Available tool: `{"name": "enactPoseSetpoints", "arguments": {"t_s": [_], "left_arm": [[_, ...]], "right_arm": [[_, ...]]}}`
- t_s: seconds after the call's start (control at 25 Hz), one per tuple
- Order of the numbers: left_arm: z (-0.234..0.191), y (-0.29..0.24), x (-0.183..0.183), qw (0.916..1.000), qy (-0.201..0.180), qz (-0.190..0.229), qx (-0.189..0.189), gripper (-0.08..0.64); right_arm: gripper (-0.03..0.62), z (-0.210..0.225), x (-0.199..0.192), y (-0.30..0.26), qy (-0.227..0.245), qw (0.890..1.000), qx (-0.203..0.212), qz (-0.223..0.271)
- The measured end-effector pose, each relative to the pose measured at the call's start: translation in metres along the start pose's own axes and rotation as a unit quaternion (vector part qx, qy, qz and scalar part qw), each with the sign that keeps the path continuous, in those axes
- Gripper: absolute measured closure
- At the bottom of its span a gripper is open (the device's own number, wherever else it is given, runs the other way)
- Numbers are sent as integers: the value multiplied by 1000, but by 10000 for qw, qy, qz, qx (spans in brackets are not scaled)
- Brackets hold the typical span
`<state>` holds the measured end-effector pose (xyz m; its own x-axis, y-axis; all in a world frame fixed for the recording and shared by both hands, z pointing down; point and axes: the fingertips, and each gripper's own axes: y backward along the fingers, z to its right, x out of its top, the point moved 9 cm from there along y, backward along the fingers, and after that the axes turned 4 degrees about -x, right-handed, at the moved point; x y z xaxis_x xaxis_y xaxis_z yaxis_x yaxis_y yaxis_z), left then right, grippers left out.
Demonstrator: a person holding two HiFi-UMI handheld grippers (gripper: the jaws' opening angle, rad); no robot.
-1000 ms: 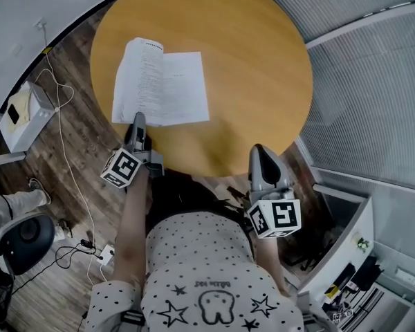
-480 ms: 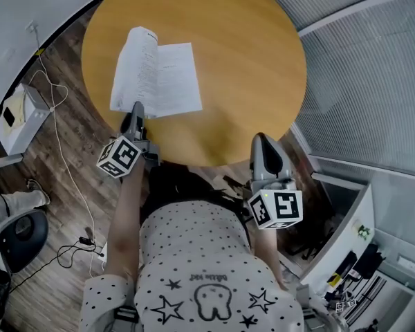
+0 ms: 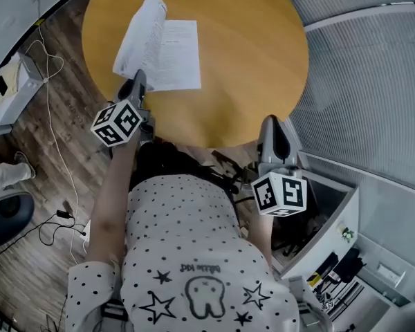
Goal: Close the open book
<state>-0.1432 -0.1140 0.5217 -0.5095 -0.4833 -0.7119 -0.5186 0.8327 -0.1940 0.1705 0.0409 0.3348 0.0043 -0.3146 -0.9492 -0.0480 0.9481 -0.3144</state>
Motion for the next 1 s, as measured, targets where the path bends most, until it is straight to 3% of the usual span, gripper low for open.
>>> {"name": "enactPoseSetpoints", "arguments": {"t_s": [0.48,1.0], "left_arm": [[21,-5,0,9968,-666,-445,38,528],[29,-10,1,9923,-1024,-702,-12,528]], "right_arm": [[588,0,-4,-1,-175,9996,143,174],[588,8,-8,9,-315,9992,-33,231]]}}
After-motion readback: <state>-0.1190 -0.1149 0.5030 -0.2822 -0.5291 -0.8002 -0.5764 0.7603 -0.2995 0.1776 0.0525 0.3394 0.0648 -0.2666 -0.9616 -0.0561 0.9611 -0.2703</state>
